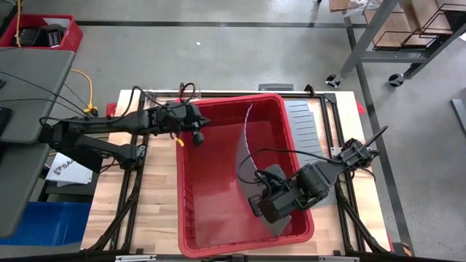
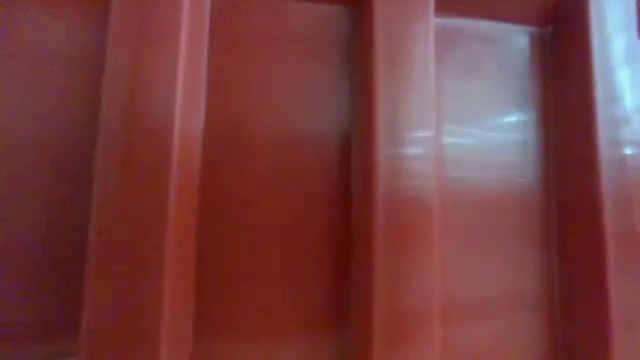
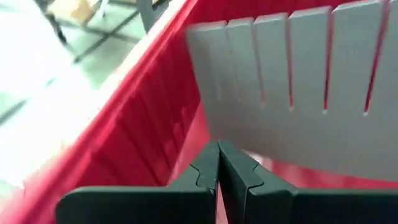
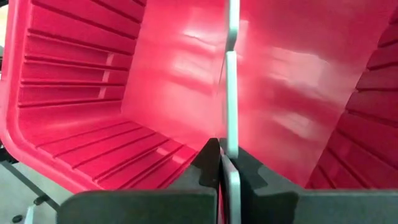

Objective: Sort blocks
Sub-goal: Assemble the bin divider into the red bin

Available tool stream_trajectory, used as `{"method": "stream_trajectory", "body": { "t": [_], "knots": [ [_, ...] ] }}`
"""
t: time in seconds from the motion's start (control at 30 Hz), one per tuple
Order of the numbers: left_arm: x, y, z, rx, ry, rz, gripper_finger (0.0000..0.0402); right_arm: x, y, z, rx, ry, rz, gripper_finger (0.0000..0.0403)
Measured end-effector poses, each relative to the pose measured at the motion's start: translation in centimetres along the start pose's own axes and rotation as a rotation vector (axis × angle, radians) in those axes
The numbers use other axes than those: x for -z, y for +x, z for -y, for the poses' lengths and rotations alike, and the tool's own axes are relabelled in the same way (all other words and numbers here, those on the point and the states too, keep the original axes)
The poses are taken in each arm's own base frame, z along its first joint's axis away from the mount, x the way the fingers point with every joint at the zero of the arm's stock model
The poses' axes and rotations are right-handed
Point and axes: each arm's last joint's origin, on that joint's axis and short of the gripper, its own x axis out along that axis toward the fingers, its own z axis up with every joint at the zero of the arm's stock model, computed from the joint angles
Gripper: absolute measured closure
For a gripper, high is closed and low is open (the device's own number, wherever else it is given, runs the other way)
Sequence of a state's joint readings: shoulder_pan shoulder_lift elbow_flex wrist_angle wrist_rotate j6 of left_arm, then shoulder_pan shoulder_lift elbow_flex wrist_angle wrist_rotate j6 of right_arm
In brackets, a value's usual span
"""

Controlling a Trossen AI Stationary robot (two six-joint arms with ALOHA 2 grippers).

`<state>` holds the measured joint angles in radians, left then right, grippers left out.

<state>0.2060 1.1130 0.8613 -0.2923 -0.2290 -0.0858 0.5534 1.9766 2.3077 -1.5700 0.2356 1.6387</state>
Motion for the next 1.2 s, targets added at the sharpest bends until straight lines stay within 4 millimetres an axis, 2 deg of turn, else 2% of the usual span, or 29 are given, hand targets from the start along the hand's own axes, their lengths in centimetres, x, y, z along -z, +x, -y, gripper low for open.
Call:
{"method": "stream_trajectory", "body": {
  "t": [0.27, 0.4, 0.57, 0.73, 0.9, 1.2],
  "knots": [
    [6.1, 1.3, 1.7, 0.06, -0.146, -0.196, 0.0402, -0.1, -0.1, 0.0, -0.003, 0.0, 0.014, 0.0403],
    [6.9, 1.2, 1.9, 0.043, -0.172, -0.23, 0.0402, -0.1, -0.1, 0.0, -0.004, 0.003, 0.022, 0.0403],
    [6.5, 1.1, 1.4, 0.02, -0.102, -0.226, 0.0402, -0.2, -0.1, 0.0, -0.007, 0.026, 0.04, 0.0403],
    [5.9, 1.4, -0.3, -0.061, -0.047, -0.219, 0.0402, 0.3, 0.0, -0.1, -0.006, 0.075, 0.063, 0.0403],
    [5.8, 1.7, -1.8, -0.052, -0.09, -0.226, 0.0402, 1.0, 2.0, -0.7, 0.036, 0.072, 0.061, 0.0403],
    [5.6, 1.8, -2.6, -0.058, -0.089, -0.212, 0.0402, 1.6, 4.1, -1.3, 0.077, 0.151, 0.097, 0.0403]
  ]
}}
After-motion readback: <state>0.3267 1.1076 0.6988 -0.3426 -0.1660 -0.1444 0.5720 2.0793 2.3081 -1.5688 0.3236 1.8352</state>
